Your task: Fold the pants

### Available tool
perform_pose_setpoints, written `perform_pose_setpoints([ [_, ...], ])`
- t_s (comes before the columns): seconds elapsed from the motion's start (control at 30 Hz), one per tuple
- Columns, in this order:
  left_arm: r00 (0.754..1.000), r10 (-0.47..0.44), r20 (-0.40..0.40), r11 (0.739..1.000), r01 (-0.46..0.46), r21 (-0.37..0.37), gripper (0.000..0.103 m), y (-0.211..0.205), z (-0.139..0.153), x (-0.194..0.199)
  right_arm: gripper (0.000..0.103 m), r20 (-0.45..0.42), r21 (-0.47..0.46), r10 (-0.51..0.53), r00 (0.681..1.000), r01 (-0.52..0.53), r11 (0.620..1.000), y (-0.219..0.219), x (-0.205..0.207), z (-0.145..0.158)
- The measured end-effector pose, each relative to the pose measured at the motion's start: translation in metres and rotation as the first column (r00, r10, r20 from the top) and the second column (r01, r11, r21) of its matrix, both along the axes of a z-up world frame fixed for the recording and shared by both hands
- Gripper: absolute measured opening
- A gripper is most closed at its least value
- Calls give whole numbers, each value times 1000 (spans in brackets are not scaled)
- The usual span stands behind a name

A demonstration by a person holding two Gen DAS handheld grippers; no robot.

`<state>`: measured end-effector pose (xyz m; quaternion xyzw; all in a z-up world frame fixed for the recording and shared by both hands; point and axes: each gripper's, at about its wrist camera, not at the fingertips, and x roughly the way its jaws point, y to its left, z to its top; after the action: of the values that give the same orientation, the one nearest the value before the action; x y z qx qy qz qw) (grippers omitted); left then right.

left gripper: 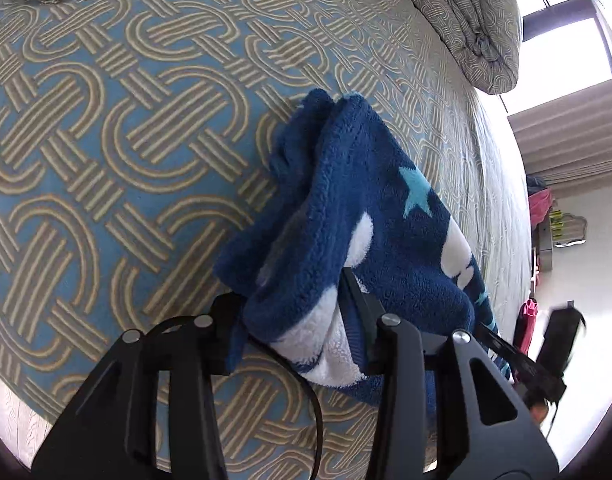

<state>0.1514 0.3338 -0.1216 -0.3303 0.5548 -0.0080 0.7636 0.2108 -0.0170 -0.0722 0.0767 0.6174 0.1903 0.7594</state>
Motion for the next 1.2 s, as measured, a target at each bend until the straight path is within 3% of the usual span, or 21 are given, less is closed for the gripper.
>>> perform_pose_setpoints([
  [0.07,999,-22,24,1000,22,11,38,0,2,4,30,-16,-54,-4,1000,3,999,9,23,-15],
  [0.1,998,-39,47,999,39,17,28,-2,5,8,30,18,-66,-12,1000,13,998,12,34,-14],
  [0.2,990,-71,121,997,67,42,25,-4,18,20,31,171,-206,-74,983,109,972,17,67,7],
  [0.23,985,-82,152,996,75,51,25,-6,24,23,31,177,-194,-76,981,111,975,19,74,15],
  [0.3,966,-131,223,989,110,101,25,-15,39,29,31,133,-14,-10,991,12,1000,31,79,29],
  [0.37,946,-185,266,975,143,168,25,-24,48,28,33,86,90,111,990,-118,989,55,79,35],
  [0.4,942,-202,267,968,151,198,25,-27,48,27,39,70,116,190,979,-197,974,71,78,35],
  [0.5,969,-169,181,974,136,182,28,-19,23,19,54,79,86,335,939,-342,936,111,72,32],
  [0.57,988,-94,119,993,84,87,36,0,1,7,55,92,34,405,910,-409,912,140,71,25],
  [0.63,992,-10,123,999,16,-48,38,20,-13,-10,56,73,33,460,885,-463,886,164,70,17],
  [0.67,992,-4,124,998,12,-61,38,23,-13,-15,58,56,45,497,866,-499,865,178,72,12],
  [0.87,991,-59,119,995,50,81,50,11,0,-12,76,58,58,679,732,-681,730,253,81,-1],
  [1.0,990,-59,125,997,52,62,61,13,-2,-12,77,-21,98,742,671,-737,669,290,89,-25],
  [1.03,990,-61,126,997,54,52,61,13,-2,-12,75,-45,88,739,673,-734,674,293,89,-30],
  [1.07,990,-63,126,998,59,37,61,13,-1,-13,52,-100,61,728,678,-726,684,301,88,-40],
  [1.13,989,-74,126,997,72,23,61,12,-2,-14,25,-100,12,709,698,-712,702,315,83,-41],
  [1.17,988,-78,130,997,74,33,57,9,0,-13,17,-94,15,699,709,-701,713,318,80,-34],
  [1.2,988,-73,138,997,69,33,42,8,3,-14,14,-80,0,687,723,-689,725,318,77,-27],
])
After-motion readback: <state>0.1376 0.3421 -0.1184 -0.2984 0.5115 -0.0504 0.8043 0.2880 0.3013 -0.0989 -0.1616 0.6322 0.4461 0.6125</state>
